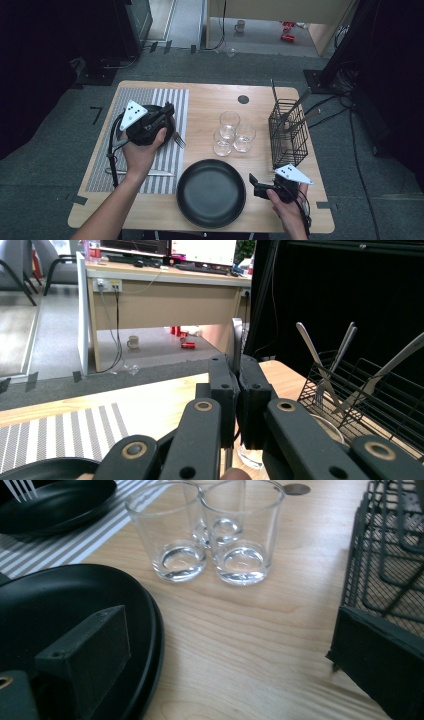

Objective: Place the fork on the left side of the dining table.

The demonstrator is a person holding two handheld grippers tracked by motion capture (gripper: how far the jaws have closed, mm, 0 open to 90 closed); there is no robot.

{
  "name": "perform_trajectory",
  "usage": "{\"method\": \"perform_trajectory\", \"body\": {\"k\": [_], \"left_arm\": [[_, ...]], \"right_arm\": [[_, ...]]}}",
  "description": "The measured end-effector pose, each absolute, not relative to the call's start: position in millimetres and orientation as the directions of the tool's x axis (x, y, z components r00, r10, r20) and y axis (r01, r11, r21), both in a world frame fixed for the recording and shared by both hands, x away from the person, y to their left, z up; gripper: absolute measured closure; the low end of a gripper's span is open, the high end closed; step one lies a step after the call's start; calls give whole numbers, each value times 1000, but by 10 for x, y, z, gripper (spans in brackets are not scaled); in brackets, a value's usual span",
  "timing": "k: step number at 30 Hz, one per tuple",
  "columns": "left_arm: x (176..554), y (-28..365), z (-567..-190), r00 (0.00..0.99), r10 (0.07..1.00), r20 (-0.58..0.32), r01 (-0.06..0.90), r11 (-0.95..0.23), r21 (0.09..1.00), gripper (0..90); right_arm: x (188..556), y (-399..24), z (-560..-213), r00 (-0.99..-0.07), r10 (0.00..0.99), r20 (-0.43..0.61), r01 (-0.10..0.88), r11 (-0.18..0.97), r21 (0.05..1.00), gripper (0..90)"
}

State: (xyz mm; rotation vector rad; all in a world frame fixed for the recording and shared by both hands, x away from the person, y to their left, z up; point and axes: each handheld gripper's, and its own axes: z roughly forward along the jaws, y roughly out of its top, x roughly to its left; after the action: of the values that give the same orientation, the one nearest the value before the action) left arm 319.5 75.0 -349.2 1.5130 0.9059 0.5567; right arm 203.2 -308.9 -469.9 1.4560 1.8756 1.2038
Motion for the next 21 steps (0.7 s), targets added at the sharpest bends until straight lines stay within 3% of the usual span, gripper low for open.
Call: {"method": "perform_trajectory", "body": {"k": [21], "left_arm": [[3385, 850, -3588, 558, 808, -188, 239, 60, 969, 884]], "right_arm": [[1989, -3421, -5016, -241, 965, 107, 595, 60, 801, 31]]}}
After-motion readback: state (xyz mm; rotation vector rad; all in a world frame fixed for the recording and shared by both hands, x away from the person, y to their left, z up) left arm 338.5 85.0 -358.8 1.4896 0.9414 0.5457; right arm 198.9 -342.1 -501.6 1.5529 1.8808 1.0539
